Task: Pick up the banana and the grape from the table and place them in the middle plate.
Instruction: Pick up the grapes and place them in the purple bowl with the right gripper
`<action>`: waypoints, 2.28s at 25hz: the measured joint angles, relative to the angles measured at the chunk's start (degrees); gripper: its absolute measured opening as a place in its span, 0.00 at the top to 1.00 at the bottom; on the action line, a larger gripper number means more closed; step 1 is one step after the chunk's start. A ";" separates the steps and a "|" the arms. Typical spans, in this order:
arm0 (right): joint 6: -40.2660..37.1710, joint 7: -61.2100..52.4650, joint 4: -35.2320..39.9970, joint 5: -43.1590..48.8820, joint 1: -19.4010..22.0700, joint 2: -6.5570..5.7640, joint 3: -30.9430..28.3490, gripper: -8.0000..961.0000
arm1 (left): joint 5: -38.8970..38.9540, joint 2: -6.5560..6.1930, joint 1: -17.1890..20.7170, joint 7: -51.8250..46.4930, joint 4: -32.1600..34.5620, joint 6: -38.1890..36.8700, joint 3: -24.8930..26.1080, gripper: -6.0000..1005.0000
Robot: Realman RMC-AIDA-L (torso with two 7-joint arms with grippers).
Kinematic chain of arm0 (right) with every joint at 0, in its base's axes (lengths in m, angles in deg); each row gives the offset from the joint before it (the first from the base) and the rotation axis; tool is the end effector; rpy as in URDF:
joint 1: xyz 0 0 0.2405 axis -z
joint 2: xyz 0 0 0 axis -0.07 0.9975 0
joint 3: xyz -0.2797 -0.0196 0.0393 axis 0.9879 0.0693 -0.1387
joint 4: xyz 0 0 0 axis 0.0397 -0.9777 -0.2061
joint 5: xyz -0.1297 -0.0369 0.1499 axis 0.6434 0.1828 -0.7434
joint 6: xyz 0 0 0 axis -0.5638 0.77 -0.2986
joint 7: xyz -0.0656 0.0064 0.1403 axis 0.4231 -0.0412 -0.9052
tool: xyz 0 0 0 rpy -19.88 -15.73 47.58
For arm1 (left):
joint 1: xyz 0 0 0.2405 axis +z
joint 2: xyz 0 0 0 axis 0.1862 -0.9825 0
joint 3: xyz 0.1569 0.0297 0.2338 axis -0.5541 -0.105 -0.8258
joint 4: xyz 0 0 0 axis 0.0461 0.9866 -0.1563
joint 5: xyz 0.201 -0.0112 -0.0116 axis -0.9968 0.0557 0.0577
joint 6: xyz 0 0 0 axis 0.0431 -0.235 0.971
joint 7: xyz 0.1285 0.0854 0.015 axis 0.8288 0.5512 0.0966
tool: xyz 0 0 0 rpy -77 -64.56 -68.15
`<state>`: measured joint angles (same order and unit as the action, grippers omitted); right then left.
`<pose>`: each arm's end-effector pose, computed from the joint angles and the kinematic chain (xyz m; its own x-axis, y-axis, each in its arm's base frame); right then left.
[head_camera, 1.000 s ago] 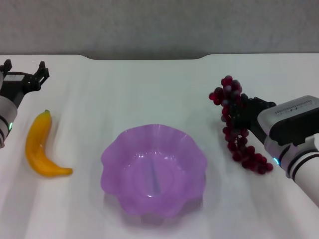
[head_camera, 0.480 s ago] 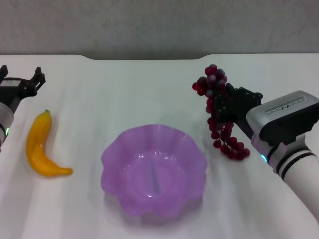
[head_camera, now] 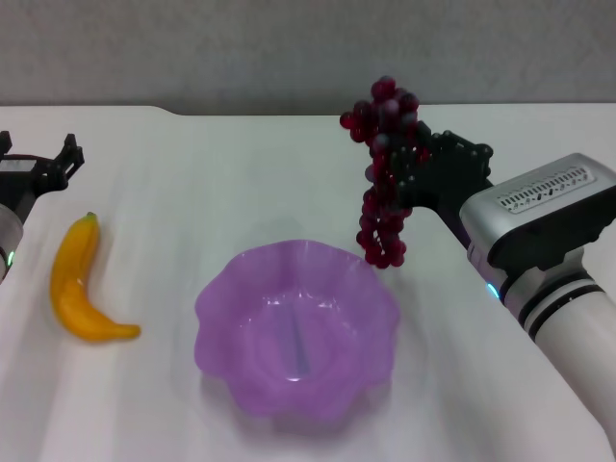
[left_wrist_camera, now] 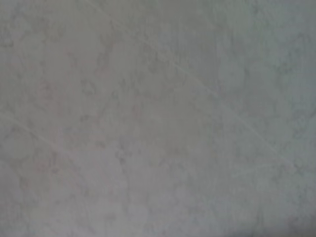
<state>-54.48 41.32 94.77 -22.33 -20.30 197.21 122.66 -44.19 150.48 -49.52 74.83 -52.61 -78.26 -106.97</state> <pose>0.2101 0.3795 -0.0820 0.8214 -0.0148 -0.5702 -0.5350 -0.3667 -0.7611 -0.3408 0.4453 0.0154 0.7651 0.1452 0.6273 0.6317 0.0192 -0.7749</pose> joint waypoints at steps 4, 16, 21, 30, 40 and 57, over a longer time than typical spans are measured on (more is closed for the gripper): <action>1.38 5.61 5.66 -0.11 3.01 0.07 -1.42 0.75 | 0.00 0.01 0.02 0.00 0.00 0.00 0.00 0.11; 4.63 10.87 12.79 0.04 4.40 0.12 -1.36 0.76 | 0.00 -0.05 0.12 0.00 0.00 0.00 0.07 0.11; 4.63 10.97 12.69 -0.15 2.30 0.12 1.98 0.77 | 0.00 -0.06 -0.17 0.00 0.00 0.00 0.21 0.11; 4.67 10.21 12.18 -0.72 1.27 0.21 5.78 0.77 | 0.00 -0.07 -0.20 0.00 0.00 0.00 0.32 0.11; 10.61 10.17 10.75 -0.74 0.60 0.23 8.08 0.78 | 0.00 -0.11 -0.14 -0.02 0.00 0.00 0.44 0.11; 16.12 10.12 -0.02 -10.55 -3.94 0.45 9.31 0.79 | 0.00 -0.14 -0.43 0.00 0.00 0.00 0.18 0.11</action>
<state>-38.35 51.44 94.75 -32.88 -24.24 197.66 131.97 -44.18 150.34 -49.95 74.83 -52.61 -78.26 -106.79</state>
